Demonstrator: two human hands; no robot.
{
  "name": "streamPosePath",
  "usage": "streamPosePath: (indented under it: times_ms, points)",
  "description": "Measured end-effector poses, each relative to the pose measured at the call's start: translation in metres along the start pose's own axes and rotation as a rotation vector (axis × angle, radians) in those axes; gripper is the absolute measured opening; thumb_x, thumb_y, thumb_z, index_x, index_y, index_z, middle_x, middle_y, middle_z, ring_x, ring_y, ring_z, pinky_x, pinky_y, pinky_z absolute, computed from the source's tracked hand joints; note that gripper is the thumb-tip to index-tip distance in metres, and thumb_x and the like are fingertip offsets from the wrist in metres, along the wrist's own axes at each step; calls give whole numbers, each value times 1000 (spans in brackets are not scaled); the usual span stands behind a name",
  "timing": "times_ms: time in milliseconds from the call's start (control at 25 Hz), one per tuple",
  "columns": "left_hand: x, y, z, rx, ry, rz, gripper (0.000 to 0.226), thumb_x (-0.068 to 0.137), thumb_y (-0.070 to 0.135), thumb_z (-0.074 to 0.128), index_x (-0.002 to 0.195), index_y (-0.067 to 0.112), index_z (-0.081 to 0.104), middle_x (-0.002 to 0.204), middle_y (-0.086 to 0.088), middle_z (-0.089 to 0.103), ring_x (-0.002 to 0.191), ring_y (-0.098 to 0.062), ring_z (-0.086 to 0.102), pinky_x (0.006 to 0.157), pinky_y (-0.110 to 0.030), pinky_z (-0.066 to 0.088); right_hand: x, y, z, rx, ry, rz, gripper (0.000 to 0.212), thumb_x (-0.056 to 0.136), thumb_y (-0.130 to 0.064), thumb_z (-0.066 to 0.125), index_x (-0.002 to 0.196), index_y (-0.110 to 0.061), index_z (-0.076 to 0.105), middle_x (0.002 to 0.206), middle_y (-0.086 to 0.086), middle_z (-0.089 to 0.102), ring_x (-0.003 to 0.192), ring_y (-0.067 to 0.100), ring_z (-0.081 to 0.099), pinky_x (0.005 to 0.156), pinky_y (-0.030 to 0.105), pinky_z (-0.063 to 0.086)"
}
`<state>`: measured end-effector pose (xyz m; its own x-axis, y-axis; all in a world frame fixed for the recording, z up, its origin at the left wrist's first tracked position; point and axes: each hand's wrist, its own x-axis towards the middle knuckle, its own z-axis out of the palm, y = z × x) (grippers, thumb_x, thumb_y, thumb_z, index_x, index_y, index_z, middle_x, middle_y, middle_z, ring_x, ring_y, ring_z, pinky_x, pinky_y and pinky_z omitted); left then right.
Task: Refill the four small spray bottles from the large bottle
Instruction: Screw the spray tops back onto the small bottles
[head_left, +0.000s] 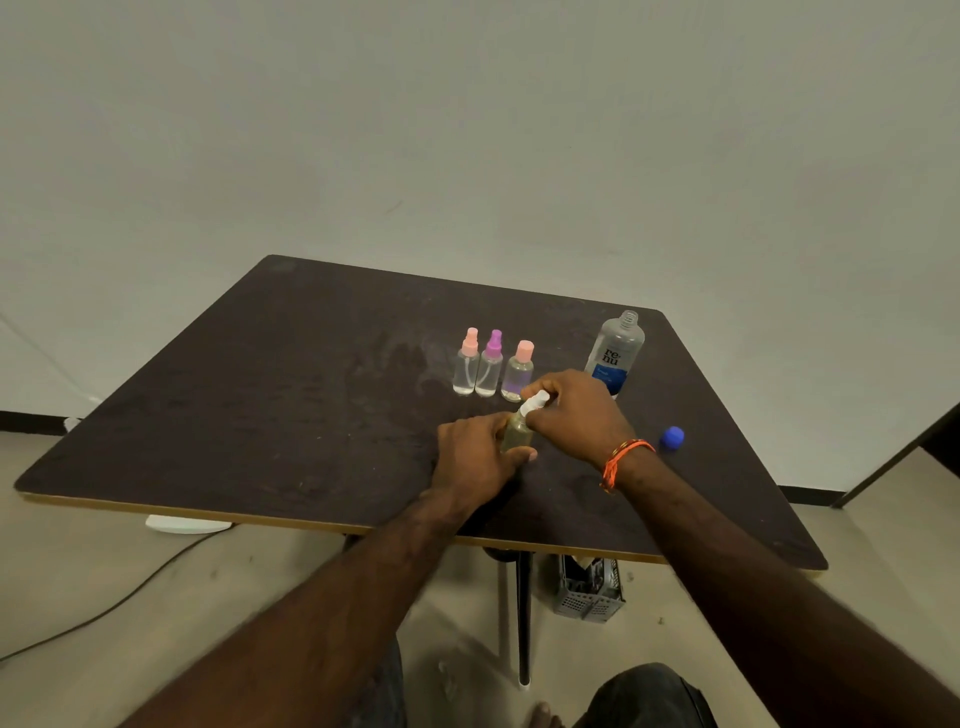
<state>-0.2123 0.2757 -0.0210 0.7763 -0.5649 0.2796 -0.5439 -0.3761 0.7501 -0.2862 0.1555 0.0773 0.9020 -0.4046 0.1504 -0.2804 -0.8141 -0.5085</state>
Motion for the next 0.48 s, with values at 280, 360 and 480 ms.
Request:
streamPosePath:
  times_ms: [280, 360, 480]
  points:
    - [1, 0, 1, 51, 2, -9, 38, 85, 47, 79, 119, 30, 72, 101, 10, 75, 95, -7, 63, 97, -33, 37, 9, 3, 11, -120, -19, 125, 28, 82, -43, 77, 87, -17, 68, 83, 0, 69, 78, 15, 65, 77, 35, 57]
    - [0, 1, 1, 61, 2, -26, 33, 85, 47, 80, 112, 28, 73, 97, 9, 75, 92, -9, 63, 95, -35, 39, 6, 6, 13, -129, -7, 166, 48, 76, -61, 75, 82, -14, 66, 78, 1, 68, 74, 16, 64, 72, 36, 57]
    - [-1, 0, 1, -2, 8, -10, 20, 84, 40, 82, 98, 27, 74, 77, 14, 67, 79, -10, 64, 91, -40, 50, -5, 10, 13, 8, -19, 74, 64, 72, -62, 77, 118, -20, 60, 111, -9, 64, 97, 11, 61, 84, 33, 55]
